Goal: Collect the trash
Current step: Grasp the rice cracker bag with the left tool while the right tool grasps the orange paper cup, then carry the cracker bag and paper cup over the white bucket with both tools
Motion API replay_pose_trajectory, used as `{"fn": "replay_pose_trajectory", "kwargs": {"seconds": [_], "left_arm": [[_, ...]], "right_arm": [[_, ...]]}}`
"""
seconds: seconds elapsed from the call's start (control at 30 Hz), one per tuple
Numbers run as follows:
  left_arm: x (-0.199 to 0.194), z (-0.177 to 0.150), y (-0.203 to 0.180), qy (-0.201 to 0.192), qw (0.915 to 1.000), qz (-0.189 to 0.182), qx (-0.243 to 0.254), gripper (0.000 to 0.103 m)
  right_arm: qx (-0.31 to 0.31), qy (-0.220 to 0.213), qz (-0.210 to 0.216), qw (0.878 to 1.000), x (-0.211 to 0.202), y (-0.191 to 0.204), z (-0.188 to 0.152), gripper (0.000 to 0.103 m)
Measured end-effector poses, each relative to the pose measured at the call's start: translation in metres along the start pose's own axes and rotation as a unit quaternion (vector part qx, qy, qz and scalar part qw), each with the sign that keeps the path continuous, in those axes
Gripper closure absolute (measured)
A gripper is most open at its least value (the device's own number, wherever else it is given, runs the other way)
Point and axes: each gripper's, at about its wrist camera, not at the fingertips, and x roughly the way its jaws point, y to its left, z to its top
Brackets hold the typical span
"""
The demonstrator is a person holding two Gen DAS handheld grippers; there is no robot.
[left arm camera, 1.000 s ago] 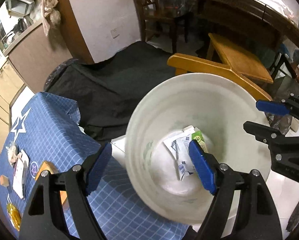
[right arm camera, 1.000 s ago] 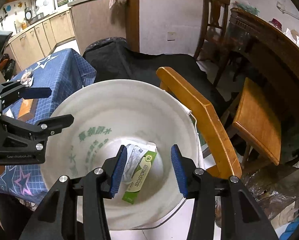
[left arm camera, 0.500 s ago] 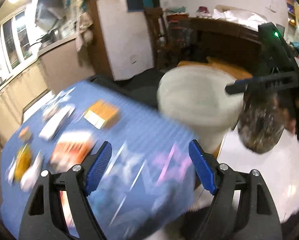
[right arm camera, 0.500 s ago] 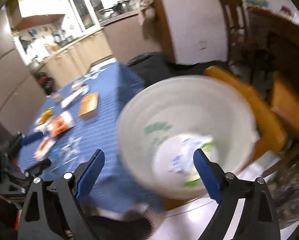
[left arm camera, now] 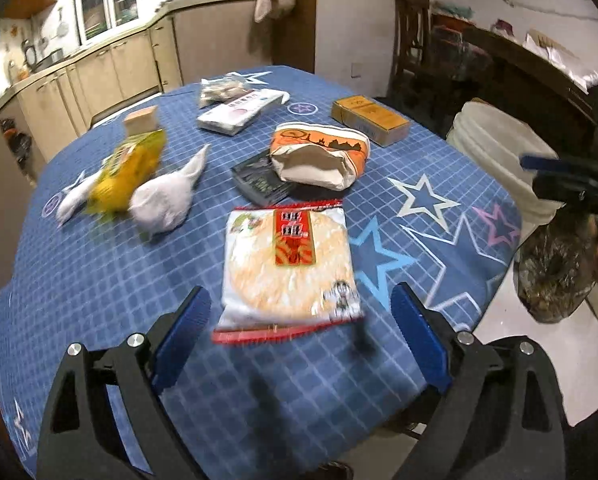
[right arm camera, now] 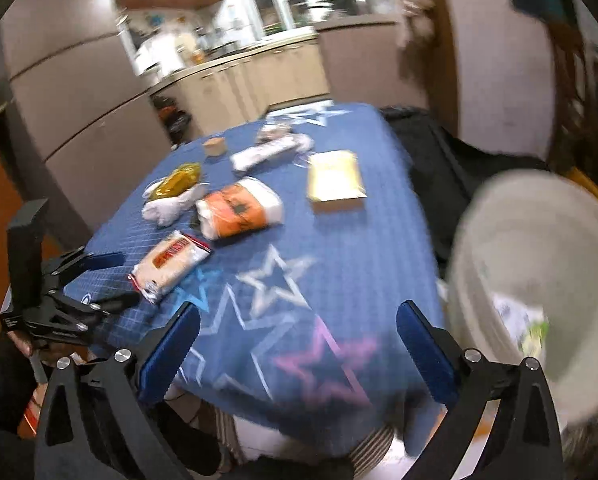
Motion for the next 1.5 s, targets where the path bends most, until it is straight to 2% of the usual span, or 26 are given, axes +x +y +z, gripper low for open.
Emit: {"fn": "replay_pose_trajectory", "kwargs": {"seconds": [0.1,0.2,0.27,0.3,0.53,0.7,0.87,0.97,1.03,1.23,1.37,1.5], "left_arm": [[0.017,0.007,-0.003,0.013,0.9999,-0.004,0.009,0.015],[0.042,0.009,0.005,0.044,0.9989,0.016,-0.001,0.015],[0.041,0.012,0.009,0.032,0.9993,0.018,-0.008,0.023],[0.04,0.013,0.01,0.029,0.9994,0.018,-0.008,0.031],[0.023,-0.006,0.013,0.009,0.9999,0.013,-0.001,0.033],[0.01,-0.021,0.022,0.006,0.9999,0.007,-0.013,0.033],[0.007,-0.024,0.024,0.005,0.9998,0.003,-0.017,0.033],[0.012,-0.02,0.026,0.004,0.9998,0.003,-0.02,0.033],[0.013,-0.019,0.027,0.005,0.9996,0.002,-0.026,0.033],[0.01,-0.018,0.027,0.009,0.9994,0.001,-0.034,0.033],[0.0,-0.014,0.024,0.005,0.9995,0.004,-0.03,0.033],[-0.011,-0.005,0.017,-0.002,0.9998,0.007,-0.016,0.033]], "right_arm": [[-0.057,0.007,0.023,0.998,0.02,0.016,0.032,0.005],[-0.095,0.015,0.05,0.994,0.04,0.025,0.061,0.005],[-0.108,0.031,0.07,0.991,0.056,0.03,0.074,0.005],[-0.116,0.045,0.088,0.988,0.067,0.032,0.081,0.005],[-0.162,0.111,0.136,0.971,0.113,0.043,0.106,0.005],[-0.223,0.148,0.112,0.957,0.139,0.054,0.108,0.005],[-0.205,0.172,0.107,0.958,0.163,0.045,0.112,0.005],[-0.192,0.179,0.106,0.959,0.172,0.043,0.103,0.007],[-0.194,0.18,0.102,0.959,0.175,0.045,0.094,0.016],[-0.196,0.128,0.081,0.969,0.145,0.053,0.071,0.017],[-0.161,0.112,0.065,0.978,0.115,0.046,0.064,0.017],[-0.106,0.102,0.053,0.988,0.068,0.026,0.057,0.017]]}}
